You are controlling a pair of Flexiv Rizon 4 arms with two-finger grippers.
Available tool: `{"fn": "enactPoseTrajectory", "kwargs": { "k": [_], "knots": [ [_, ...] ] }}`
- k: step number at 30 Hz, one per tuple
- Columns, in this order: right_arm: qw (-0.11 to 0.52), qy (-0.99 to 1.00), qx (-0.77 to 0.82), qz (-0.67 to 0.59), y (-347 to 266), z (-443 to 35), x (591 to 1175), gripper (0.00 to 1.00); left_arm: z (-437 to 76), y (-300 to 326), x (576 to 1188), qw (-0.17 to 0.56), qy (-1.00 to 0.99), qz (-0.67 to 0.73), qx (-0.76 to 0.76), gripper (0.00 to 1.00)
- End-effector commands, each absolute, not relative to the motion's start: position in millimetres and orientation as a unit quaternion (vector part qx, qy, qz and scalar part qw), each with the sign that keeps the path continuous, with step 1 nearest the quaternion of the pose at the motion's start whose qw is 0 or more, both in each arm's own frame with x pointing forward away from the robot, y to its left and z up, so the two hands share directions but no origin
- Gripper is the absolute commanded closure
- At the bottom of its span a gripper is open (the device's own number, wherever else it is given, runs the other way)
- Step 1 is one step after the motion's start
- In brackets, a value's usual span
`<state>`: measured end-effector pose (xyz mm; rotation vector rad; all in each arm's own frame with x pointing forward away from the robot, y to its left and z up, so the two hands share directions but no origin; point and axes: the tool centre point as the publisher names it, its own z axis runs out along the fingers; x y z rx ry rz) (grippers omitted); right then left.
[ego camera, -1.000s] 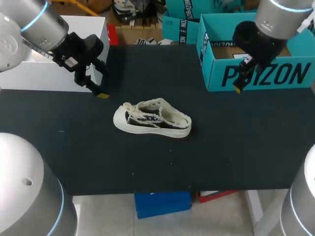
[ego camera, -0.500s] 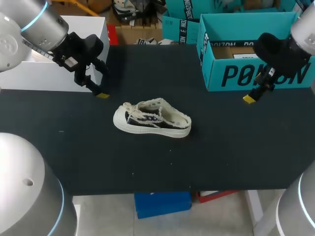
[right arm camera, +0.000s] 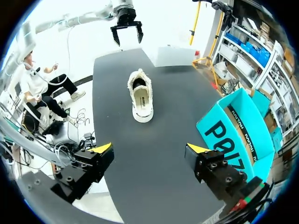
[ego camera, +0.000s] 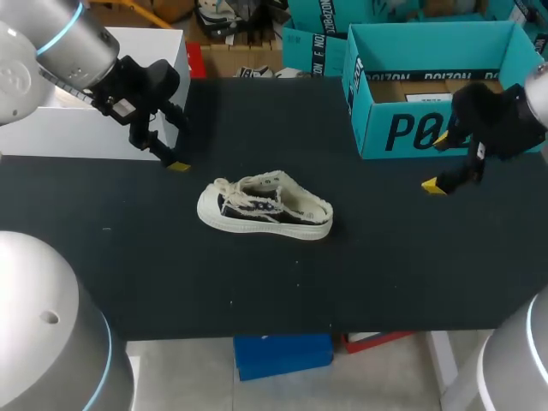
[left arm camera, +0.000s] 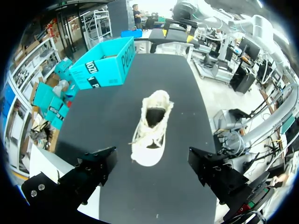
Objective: Take the shoe out of the shoebox, open the shoe tongue, remove and reinsert the insole, then place the shoe into the shoebox
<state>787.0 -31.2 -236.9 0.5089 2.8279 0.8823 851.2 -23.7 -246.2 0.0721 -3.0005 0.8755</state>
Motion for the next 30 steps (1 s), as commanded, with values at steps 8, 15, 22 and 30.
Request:
{"fn": "enactPoseTrajectory", "kwargs": {
  "k": [8, 15, 22, 30],
  "knots": [
    [0.054, 0.905, 0.068, 0.417, 5, -286, 818, 0.0, -248, -24, 852, 0.006, -0.96, 0.281, 0.022, 0.0],
    [0.04, 0.896, 0.078, 0.435, 39, -306, 815, 0.0, -248, -24, 852, 0.006, -0.96, 0.281, 0.022, 0.0],
    [0.053, 0.888, 0.108, 0.444, 63, -321, 797, 0.0, -248, -24, 852, 0.006, -0.96, 0.281, 0.022, 0.0],
    [0.075, 0.9, 0.107, 0.416, 86, -350, 793, 0.0, -248, -24, 852, 0.006, -0.96, 0.281, 0.022, 0.0]
  ]
}}
